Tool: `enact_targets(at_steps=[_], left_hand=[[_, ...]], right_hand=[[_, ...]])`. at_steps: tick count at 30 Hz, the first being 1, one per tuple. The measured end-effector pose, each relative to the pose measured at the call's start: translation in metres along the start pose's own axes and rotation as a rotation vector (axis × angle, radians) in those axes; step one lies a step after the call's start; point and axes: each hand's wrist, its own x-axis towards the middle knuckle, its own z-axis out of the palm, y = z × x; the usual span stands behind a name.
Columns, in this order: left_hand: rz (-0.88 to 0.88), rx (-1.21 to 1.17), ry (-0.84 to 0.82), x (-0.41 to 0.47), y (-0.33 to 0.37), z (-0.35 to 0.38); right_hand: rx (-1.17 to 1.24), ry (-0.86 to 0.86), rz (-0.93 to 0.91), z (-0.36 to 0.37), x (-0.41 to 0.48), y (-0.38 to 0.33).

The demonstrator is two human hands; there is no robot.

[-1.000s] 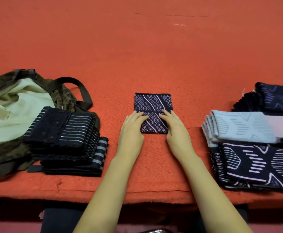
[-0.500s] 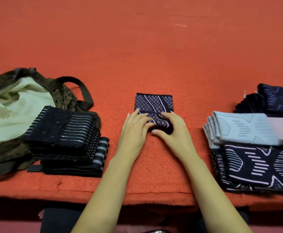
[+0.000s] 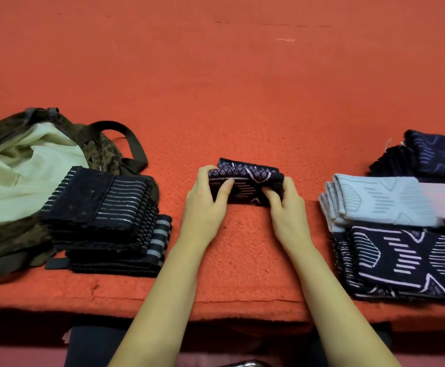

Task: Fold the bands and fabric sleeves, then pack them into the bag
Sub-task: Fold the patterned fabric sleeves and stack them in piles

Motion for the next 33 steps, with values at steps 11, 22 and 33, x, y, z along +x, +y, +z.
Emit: enact_targets(at_steps=[11,22,33], left_hand=[[-0.049,0.086,0.006,0.004,-0.007,0.004],[-0.097,0.287,0.078,0.010,0.002,0.017],[-0.039,0.294,-0.035,0.006,-0.001,0.016]], right_hand=[[-0.028,0.053,0.022,0.002,-0.001,0.004],[-0.249,-0.020,-0.046,0.004,0.001,0.008],[-0.357,-0.057,0.006,0.007,0.003,0.004]])
